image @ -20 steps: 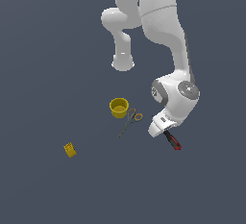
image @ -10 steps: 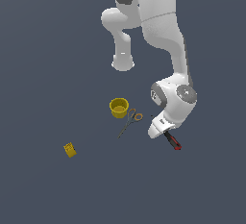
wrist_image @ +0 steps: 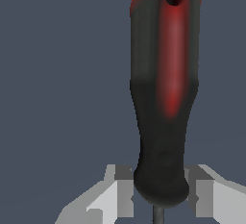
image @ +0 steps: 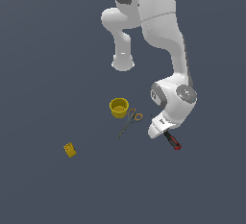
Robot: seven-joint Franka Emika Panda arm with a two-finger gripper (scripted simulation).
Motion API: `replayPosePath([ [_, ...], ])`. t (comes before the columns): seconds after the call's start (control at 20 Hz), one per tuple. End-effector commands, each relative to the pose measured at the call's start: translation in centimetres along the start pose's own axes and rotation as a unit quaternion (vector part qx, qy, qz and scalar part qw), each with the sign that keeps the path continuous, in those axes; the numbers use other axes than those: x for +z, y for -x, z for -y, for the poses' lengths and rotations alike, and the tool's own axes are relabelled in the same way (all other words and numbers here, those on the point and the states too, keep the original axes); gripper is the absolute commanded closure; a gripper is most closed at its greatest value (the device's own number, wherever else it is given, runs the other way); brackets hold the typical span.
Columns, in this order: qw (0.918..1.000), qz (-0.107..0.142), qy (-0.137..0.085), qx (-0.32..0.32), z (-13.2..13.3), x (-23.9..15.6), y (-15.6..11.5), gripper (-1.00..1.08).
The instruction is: Pick up a designated object from a clutter of objects.
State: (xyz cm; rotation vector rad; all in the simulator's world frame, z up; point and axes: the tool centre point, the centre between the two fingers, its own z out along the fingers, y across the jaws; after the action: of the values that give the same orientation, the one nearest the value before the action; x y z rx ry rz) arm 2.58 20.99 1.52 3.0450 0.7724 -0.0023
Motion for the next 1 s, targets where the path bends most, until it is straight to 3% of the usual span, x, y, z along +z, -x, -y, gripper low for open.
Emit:
replayPosePath([
  [0.0, 1.0, 0.0, 0.0, 0.0, -0.2, -0.2, 0.1, 1.08],
  [0.45, 1.0, 0.0, 0.0, 0.0, -3.0, -3.2, 2.2, 1.08],
  [0.95, 1.0, 0.0, 0.0, 0.0, -9.8, -10.2, 7.3, 1.08],
])
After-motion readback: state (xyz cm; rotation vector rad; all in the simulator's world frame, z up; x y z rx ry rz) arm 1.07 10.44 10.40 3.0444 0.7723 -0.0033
